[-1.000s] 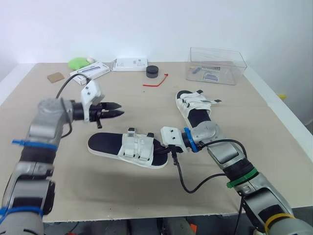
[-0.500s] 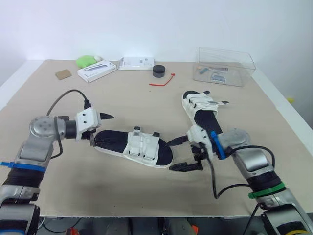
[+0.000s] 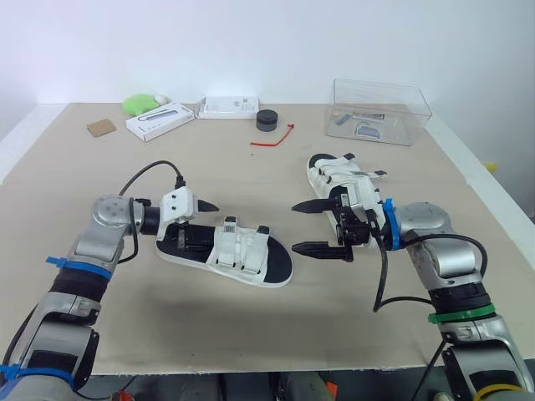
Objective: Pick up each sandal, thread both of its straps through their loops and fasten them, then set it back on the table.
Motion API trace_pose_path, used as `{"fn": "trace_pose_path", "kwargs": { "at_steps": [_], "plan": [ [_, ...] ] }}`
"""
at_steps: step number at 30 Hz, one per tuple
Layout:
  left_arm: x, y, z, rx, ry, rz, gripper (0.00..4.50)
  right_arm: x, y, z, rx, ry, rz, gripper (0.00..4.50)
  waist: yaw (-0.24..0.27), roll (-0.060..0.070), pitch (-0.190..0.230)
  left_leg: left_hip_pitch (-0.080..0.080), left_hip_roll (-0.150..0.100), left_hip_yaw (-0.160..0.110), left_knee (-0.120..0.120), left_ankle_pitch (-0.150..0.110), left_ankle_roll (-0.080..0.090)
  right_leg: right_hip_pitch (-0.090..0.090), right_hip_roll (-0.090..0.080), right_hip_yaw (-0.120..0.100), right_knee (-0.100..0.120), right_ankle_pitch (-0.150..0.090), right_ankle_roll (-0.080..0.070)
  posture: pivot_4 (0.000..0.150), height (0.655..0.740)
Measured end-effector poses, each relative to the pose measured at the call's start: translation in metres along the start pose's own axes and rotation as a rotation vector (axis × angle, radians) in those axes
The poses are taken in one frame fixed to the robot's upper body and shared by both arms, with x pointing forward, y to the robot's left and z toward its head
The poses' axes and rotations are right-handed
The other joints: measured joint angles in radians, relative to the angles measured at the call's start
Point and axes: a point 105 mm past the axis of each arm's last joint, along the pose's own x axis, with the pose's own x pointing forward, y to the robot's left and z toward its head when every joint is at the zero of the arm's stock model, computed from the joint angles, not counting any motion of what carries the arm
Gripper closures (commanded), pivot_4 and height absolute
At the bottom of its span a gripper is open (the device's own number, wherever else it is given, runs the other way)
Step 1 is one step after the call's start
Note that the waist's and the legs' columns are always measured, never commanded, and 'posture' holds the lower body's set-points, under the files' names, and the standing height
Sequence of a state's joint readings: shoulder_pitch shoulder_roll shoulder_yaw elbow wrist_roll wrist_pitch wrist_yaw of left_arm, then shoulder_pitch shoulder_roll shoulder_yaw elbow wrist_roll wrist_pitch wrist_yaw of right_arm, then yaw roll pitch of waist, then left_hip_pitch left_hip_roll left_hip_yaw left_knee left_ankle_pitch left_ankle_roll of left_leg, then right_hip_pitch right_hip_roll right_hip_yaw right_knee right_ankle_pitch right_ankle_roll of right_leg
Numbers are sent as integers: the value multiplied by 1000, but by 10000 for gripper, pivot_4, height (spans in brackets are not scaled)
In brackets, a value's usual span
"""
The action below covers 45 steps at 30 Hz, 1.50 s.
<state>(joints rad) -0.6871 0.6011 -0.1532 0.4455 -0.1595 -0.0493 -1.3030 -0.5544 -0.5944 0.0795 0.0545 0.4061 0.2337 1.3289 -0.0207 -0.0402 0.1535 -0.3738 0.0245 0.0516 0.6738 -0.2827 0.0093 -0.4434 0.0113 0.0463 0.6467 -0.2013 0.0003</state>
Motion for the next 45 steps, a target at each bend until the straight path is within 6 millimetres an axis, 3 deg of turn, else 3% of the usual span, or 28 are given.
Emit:
{"fn": "trace_pose_path", "kwargs": {
  "at_steps": [5, 7, 9, 12, 13, 14, 16, 21, 24, 27, 30, 33, 35, 40, 45],
  "plan": [
    [13, -5, 2, -97, -43, -51, 0, 0, 0, -2, -25, -4, -21, 391, -2, 0, 0, 0, 0, 0, 0, 0, 1, 0, 1, 0, 0, 0, 0, 1500, 7400],
    [15, -7, 4, -99, -49, -84, 5033, 1, 1, -3, -7, -17, -28, 0, -2, 0, 0, 0, 0, 0, 0, 0, 1, 0, 1, 0, 0, 0, 0, 1500, 7400],
    [19, -10, 7, -96, -62, -119, 12160, 2, 2, -4, 5, -22, -27, 0, 0, 0, 0, 0, 0, 0, 0, 0, 1, 0, 1, 0, 0, 0, 0, 1500, 7400],
    [23, -14, 9, -89, -69, -154, 28159, 2, 2, -4, 9, -23, -25, 0, 0, 0, 0, 0, 0, 0, 1, 0, 1, 0, 1, 0, 0, 0, 0, 1500, 7400],
    [24, -14, 10, -83, -73, -157, 30726, 1, 3, -4, 10, -21, -25, 0, 0, 0, 0, 0, 0, 0, 1, 0, 1, 0, 0, 0, 0, 0, 0, 1500, 7400],
    [26, -12, 13, -74, -80, -156, 36862, 1, 3, -4, 10, -19, -24, 0, 0, 0, 0, 0, 0, 0, 1, 0, 1, 0, 0, 0, 0, 0, 0, 1500, 7400],
    [29, -10, 18, -65, -94, -158, 44795, 1, 3, -4, 8, -18, -23, 0, 0, 0, 0, 0, 0, 0, 1, 0, 1, 0, 0, 0, 0, 0, 0, 1500, 7400],
    [32, -9, 18, -70, -100, -149, 44795, 0, 4, -4, 5, -11, -23, 0, 0, 0, 0, 0, 0, 0, 1, -1, 1, 0, 0, 0, 1, 0, 0, 1500, 7400],
    [26, 12, 13, -93, -76, -3, 44795, 0, 2, -4, -5, -4, -38, 0, -2, 0, 0, 0, 1, 0, 3, -1, 1, 0, 1, 0, 2, 1, 1, 1500, 7400],
    [-4, 51, -6, -134, 26, 301, 44795, 3, -1, -5, -29, -2, -65, 0, -12, -1, 1, 1, 4, 0, 3, 0, 1, 0, 2, 1, 1, 1, 2, 1500, 7400],
    [-51, 91, -21, -174, 137, 678, 44795, 11, -10, -6, -50, -6, -97, 0, -16, -1, 1, 1, 6, -1, 3, 0, 1, -1, 3, 1, 2, 2, 0, 1500, 7400],
    [-83, 110, -29, -254, 180, 943, 44795, 26, -17, -4, -73, -17, -98, 0, -15, -1, 1, 0, 6, -2, 2, 0, 1, -1, 1, 0, 3, 5, -5, 1500, 7400],
    [-94, 114, -38, -346, 206, 1079, 44795, 34, -21, -4, -93, -9, -104, 0, -8, -1, 1, -1, 5, -1, 2, 0, 0, -2, -1, 0, 3, 5, -5, 1500, 7400],
    [-97, 108, -58, -550, 265, 1288, 44795, 48, -37, -4, -100, -5, -151, 0, 1, -1, 1, -4, 1, 0, 3, -2, -3, -3, -9, -3, 2, 5, -3, 1500, 7400],
    [-102, 106, -60, -592, 306, 1403, 44795, 51, -46, 4, -108, -12, -162, 0, -2, -2, 1, -4, -1, 0, 3, -3, -6, -4, -12, -5, 2, 5, -3, 1500, 7400]
  ]
}}
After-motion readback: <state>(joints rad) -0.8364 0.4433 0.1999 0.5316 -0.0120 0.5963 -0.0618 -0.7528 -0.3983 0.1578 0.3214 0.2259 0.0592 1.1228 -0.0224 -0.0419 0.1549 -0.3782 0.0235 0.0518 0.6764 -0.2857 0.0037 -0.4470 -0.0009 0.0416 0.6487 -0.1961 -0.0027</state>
